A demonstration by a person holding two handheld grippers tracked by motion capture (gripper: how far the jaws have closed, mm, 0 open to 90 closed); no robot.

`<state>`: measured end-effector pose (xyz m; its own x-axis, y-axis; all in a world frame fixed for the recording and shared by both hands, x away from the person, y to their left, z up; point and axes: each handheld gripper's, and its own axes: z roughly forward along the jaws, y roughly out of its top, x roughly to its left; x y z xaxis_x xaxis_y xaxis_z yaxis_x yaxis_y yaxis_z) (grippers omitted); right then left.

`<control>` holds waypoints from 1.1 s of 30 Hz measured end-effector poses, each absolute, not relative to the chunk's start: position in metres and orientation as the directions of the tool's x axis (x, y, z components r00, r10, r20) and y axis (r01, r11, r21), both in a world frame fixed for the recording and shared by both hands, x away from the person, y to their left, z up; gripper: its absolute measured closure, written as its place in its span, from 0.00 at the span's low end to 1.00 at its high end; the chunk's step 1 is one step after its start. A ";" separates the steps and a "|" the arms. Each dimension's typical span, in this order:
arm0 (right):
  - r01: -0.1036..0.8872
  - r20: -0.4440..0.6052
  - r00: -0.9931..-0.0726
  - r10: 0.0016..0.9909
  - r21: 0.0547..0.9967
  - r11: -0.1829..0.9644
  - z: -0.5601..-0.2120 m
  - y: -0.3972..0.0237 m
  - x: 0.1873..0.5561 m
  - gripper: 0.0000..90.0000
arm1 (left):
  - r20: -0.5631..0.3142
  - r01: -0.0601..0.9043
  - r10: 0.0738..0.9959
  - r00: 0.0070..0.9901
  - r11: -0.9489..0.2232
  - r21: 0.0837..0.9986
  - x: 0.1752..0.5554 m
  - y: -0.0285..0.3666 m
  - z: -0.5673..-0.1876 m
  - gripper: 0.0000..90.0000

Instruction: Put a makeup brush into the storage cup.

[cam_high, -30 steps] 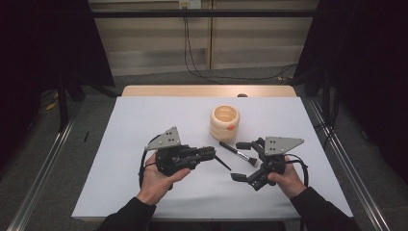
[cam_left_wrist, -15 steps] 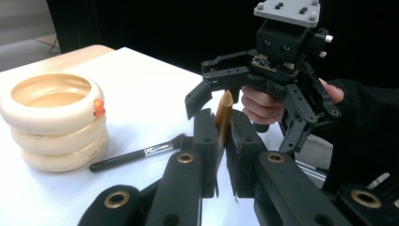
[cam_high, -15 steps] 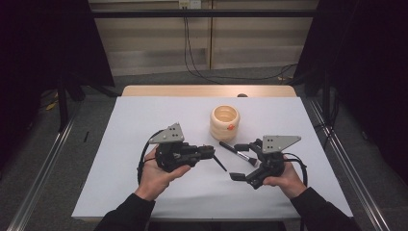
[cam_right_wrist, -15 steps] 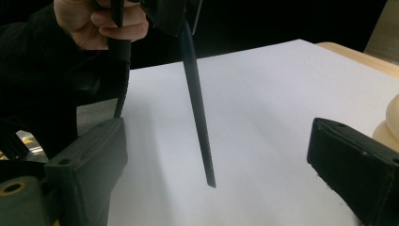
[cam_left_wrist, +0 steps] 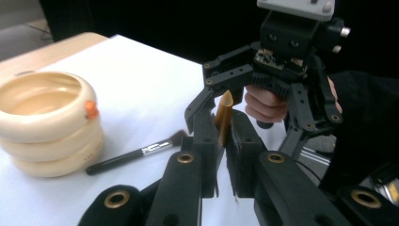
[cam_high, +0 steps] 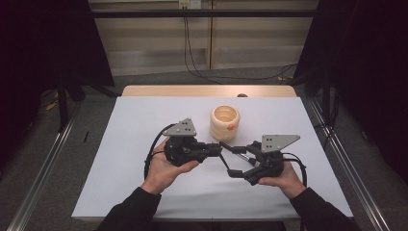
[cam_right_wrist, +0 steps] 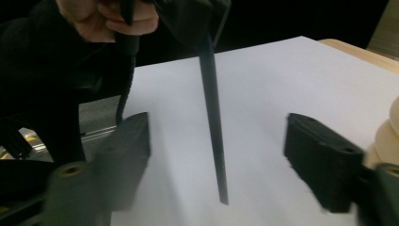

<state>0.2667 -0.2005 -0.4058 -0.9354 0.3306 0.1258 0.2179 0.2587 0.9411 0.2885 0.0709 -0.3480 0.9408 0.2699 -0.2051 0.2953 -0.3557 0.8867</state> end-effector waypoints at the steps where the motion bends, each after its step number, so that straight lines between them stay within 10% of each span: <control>1: 0.215 0.125 -0.936 0.328 0.943 0.254 -0.406 -0.201 0.266 0.32 | -0.202 0.293 0.267 0.942 -0.371 0.881 0.288 0.070 -0.349 0.93; 33: 0.259 0.179 -0.950 0.257 0.911 0.322 -0.410 -0.185 0.271 0.85 | -0.236 0.323 0.245 0.940 -0.427 0.845 0.285 0.055 -0.362 0.93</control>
